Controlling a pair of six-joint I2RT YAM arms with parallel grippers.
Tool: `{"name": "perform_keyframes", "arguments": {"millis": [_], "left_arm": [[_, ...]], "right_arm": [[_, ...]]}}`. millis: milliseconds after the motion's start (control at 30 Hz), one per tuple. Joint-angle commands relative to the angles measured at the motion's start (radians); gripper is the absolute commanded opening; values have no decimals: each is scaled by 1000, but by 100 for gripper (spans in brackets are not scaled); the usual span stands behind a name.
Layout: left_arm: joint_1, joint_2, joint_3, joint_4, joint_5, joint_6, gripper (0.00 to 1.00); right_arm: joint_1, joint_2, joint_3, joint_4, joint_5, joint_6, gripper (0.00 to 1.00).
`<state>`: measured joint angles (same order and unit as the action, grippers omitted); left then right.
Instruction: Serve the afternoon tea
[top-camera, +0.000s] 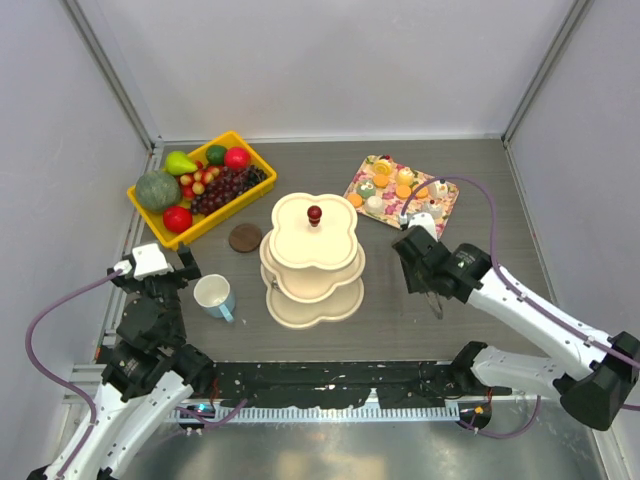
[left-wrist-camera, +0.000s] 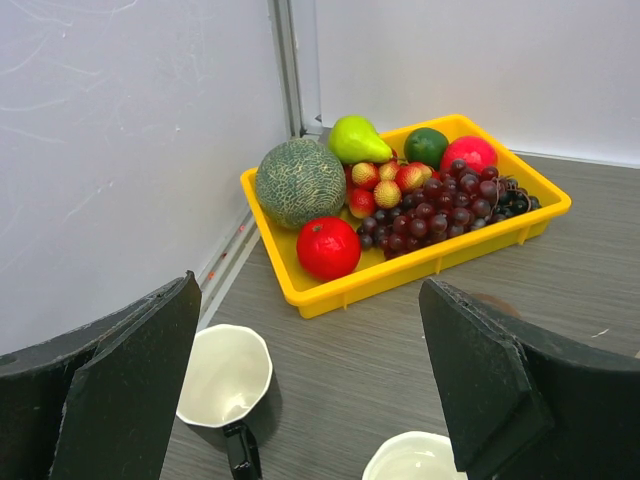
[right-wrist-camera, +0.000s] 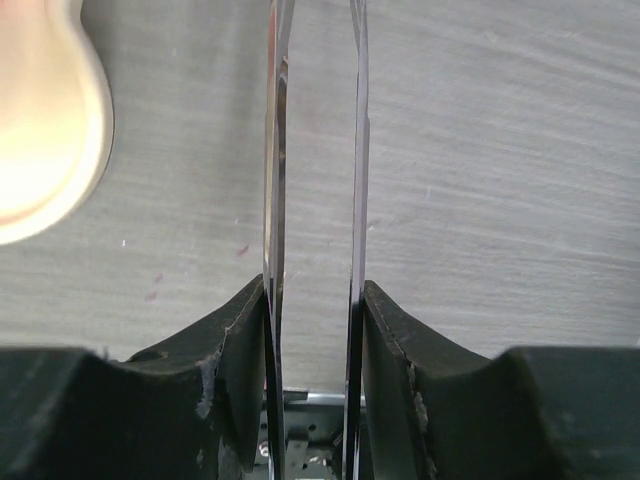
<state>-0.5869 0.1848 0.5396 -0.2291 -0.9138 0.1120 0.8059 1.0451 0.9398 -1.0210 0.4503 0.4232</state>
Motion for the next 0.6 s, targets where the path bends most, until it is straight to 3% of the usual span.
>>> {"name": "perform_keyframes", "arguments": {"millis": [0, 300, 567], "left_arm": [[4, -16, 5, 28, 15, -18, 99], [4, -56, 13, 16, 41, -38, 99], [4, -94, 11, 14, 43, -43, 99]], "right_arm": [[-149, 47, 125, 128, -8, -154, 44], [-577, 258, 330, 233, -163, -323, 43], [-727, 485, 462, 323, -285, -417, 47]]}}
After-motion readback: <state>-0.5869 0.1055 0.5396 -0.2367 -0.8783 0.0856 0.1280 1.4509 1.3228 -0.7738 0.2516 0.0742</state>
